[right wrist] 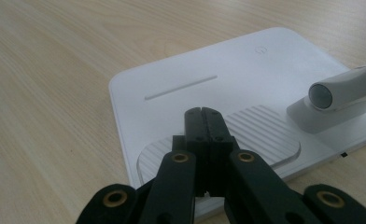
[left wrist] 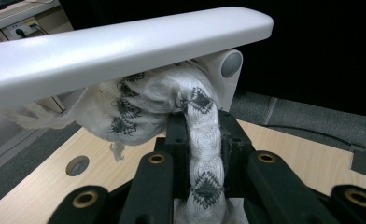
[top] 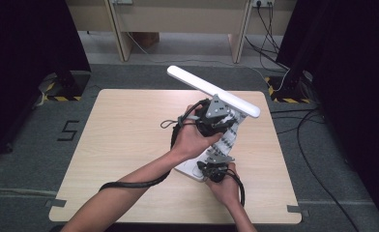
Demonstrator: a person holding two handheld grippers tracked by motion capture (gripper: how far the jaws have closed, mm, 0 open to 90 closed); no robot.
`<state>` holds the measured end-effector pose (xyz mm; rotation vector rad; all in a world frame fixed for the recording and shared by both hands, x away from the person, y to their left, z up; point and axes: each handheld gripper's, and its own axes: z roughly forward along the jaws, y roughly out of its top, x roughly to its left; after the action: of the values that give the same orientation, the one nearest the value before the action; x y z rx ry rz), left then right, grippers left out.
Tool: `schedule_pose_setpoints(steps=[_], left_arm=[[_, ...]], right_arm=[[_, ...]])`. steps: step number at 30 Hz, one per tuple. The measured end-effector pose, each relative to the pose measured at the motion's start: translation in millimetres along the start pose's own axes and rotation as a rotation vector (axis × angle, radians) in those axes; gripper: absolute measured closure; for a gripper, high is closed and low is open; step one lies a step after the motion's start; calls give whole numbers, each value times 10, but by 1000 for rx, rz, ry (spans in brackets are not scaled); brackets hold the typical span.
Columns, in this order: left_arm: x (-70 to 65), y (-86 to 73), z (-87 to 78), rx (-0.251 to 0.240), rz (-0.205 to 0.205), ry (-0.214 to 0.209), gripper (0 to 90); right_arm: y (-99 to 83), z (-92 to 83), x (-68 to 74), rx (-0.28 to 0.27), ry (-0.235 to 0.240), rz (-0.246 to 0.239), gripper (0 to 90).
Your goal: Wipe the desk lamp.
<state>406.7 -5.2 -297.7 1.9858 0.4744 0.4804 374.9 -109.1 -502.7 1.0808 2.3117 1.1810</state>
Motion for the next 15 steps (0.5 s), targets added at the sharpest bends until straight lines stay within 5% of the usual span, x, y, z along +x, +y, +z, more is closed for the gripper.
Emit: schedule_pose_setpoints(steps=[15], left_arm=[[18,-99,55,19,-2,5,765]], right_arm=[[-7,-2,5,-2,-2,6,900]])
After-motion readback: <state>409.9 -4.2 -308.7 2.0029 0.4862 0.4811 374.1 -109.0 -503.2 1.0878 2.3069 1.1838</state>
